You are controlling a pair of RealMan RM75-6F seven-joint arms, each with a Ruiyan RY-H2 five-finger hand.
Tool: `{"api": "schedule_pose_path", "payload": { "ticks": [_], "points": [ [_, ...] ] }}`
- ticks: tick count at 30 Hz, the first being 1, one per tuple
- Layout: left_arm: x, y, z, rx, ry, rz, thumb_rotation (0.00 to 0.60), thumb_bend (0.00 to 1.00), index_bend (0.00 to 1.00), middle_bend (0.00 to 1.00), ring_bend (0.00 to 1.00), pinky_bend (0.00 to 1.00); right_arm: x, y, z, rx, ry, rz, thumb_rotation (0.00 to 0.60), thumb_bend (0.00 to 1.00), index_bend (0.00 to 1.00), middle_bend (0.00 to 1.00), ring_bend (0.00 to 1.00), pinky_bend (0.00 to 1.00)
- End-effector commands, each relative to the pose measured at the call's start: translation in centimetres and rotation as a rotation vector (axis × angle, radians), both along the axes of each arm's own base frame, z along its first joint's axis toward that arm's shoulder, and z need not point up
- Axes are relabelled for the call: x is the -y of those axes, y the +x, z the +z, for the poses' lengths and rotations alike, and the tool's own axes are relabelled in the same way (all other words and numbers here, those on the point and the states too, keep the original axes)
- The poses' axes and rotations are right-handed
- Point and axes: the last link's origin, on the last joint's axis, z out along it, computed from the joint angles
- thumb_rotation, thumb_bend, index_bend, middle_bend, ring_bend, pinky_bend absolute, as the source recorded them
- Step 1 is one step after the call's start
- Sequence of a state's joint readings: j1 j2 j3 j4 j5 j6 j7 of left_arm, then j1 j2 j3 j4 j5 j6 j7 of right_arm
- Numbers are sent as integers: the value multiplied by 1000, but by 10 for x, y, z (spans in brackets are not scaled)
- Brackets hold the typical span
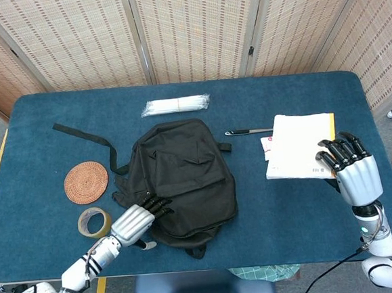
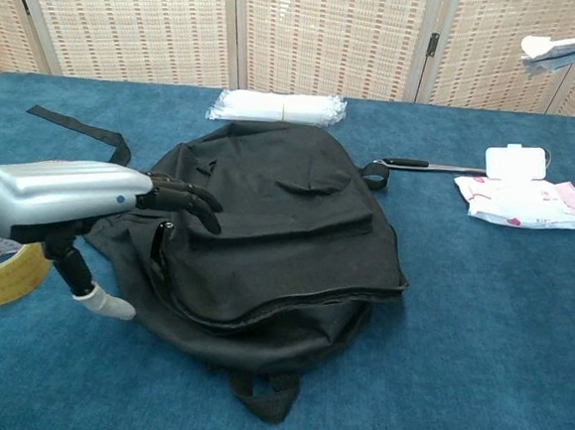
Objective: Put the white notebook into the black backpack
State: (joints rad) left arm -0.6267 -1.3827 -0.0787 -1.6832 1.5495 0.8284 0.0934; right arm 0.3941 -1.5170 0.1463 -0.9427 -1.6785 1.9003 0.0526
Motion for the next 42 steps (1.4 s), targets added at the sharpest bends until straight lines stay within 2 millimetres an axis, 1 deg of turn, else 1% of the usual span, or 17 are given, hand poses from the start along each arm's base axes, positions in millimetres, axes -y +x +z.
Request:
{"api": "schedule_pose_path", "payload": {
  "ticks": [1, 7, 10, 17, 20, 23, 29, 33, 37, 40, 42],
  "points": [
    [-5, 14, -20, 20, -43, 13, 600, 223, 229, 103, 96, 0, 0, -2, -1, -3, 5, -8, 600, 446, 793, 464, 455, 327],
    [-11, 31, -43, 10, -68, 5, 600, 223, 235, 103, 96, 0, -1, -7, -1, 3, 9, -23, 600, 446, 794, 464, 454, 327],
    [-15, 35, -51, 5, -69, 17, 600, 224, 236, 103, 96, 0, 0, -9, -2, 6, 14, -32, 600, 446, 796, 464, 455, 327],
    [-24, 41, -61, 26, -78, 82, 600, 225, 260, 103, 98, 0, 1, -14, -2, 7, 18, -46, 600, 446, 800, 464, 455, 327],
    [-27, 43, -62, 43, -79, 104, 600, 240, 297, 103, 103, 0, 1, -15, -2, 10, 18, -49, 600, 447, 800, 464, 454, 327],
    [-29, 43, -61, 53, -79, 115, 600, 318, 371, 104, 111, 0, 1, -16, -3, 11, 18, -51, 600, 446, 800, 464, 453, 327],
    [-31, 40, -58, 77, -78, 138, 600, 380, 420, 125, 126, 0, 1, -16, -5, 13, 24, -51, 600, 446, 802, 464, 453, 328],
    [-33, 37, -60, 103, -72, 164, 600, 426, 474, 155, 149, 0, 0, -15, -5, 15, 24, -44, 600, 446, 804, 465, 454, 328],
    [-36, 35, -62, 160, -58, 206, 600, 468, 559, 221, 200, 9, -2, -13, -5, 28, 27, -35, 600, 447, 804, 466, 459, 328],
    [-39, 35, -60, 215, -42, 237, 600, 503, 616, 290, 257, 39, -6, -11, -6, 37, 36, -20, 600, 447, 805, 466, 459, 328],
    [-43, 35, -56, 241, -24, 245, 600, 517, 628, 316, 284, 54, -9, -9, -8, 40, 46, -8, 600, 446, 806, 467, 456, 328]
  ]
}}
